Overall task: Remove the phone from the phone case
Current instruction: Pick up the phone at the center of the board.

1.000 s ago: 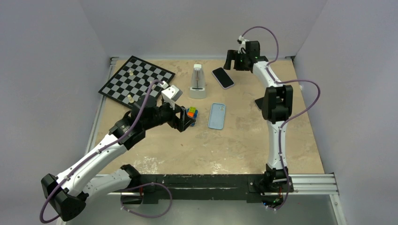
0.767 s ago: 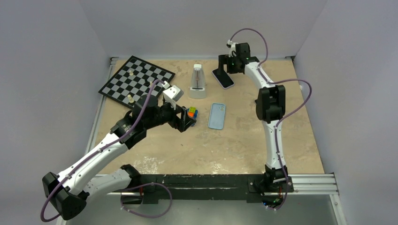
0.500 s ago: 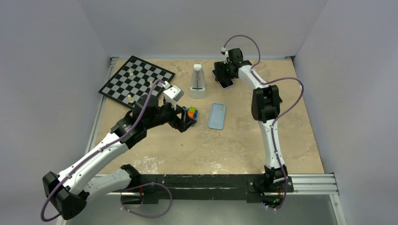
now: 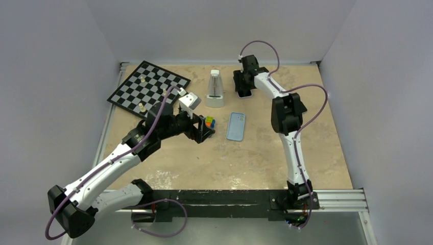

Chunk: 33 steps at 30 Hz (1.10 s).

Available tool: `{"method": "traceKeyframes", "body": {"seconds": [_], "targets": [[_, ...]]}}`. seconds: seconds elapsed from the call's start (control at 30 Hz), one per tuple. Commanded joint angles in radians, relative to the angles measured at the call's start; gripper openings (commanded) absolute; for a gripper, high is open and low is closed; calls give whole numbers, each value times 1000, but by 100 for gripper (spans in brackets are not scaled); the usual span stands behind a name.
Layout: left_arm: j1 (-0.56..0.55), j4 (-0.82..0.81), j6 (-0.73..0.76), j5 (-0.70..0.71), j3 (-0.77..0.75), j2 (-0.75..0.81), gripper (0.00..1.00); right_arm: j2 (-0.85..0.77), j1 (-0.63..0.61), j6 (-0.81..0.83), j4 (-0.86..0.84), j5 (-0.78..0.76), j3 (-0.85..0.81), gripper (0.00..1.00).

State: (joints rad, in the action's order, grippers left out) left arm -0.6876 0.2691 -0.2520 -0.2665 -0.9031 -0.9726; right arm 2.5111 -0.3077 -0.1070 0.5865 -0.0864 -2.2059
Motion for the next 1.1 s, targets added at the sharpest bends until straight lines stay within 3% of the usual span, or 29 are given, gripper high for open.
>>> {"method": "traceKeyframes", "body": {"seconds": [0.0, 0.2, 0.37, 0.47, 0.73, 0.93, 1.07], "targets": [[1, -56, -25, -27, -4, -3, 83, -114, 0, -61, 76, 37, 173, 40], [2, -70, -47, -50, 7, 3, 83, -342, 4, -56, -8, -21, 522, 46], [2, -76, -61, -63, 12, 5, 83, -343, 10, -47, -31, 0, 552, 81], [1, -68, -59, -64, 11, 7, 83, -286, 10, -38, -18, -14, 464, 91], [1, -77, -81, -79, 16, -15, 83, -107, 10, -33, 101, -18, 178, 93], [1, -55, -99, -86, -5, -23, 83, -142, 11, -67, 83, -51, 279, 82], [2, -35, -141, -104, -19, -23, 83, -181, 12, -58, 84, -64, 305, 87]]}}
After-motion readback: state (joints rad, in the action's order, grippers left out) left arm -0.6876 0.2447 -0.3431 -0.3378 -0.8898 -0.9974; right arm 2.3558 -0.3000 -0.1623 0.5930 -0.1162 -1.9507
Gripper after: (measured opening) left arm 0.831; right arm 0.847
